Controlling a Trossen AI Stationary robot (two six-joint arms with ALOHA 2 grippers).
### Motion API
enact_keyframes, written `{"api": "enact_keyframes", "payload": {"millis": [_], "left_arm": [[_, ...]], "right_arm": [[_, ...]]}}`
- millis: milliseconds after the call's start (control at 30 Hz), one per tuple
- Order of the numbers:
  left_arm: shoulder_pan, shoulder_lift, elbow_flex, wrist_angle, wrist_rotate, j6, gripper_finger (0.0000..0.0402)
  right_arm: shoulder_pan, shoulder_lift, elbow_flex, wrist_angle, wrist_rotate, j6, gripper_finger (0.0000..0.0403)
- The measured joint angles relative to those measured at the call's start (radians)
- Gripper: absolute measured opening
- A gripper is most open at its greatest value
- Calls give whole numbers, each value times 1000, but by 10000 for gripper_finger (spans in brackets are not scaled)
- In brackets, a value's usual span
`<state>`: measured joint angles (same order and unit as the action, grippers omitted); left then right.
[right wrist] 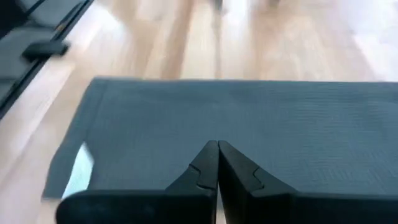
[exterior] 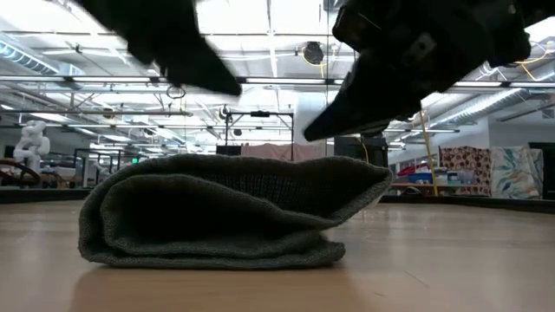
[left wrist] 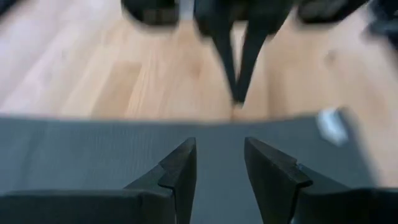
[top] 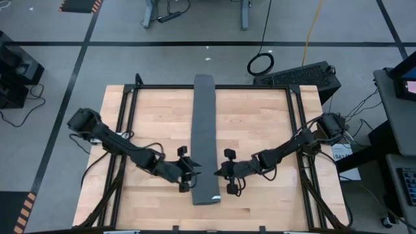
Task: Roll towel into tight, uniform cylinder
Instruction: Roll the towel
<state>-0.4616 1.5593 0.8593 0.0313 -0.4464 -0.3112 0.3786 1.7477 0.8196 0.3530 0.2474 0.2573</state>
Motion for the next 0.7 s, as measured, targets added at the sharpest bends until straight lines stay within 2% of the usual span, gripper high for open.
{"api": "enact_keyframes", "payload": {"millis": [100, 267, 400, 700], "left_arm": [[10, 71, 0, -25, -3, -25, 133], [43, 146, 0, -68, -3, -75, 104], [80, 180, -1, -167, -3, -106, 75], [224, 274, 4, -145, -14, -18, 19]], "right_arm": [[11, 16, 0, 38, 64, 40, 0], [-7, 39, 1, 41, 69, 43, 0], [-35, 92, 1, 41, 68, 41, 0], [-123, 208, 2, 85, 82, 3, 0]]}}
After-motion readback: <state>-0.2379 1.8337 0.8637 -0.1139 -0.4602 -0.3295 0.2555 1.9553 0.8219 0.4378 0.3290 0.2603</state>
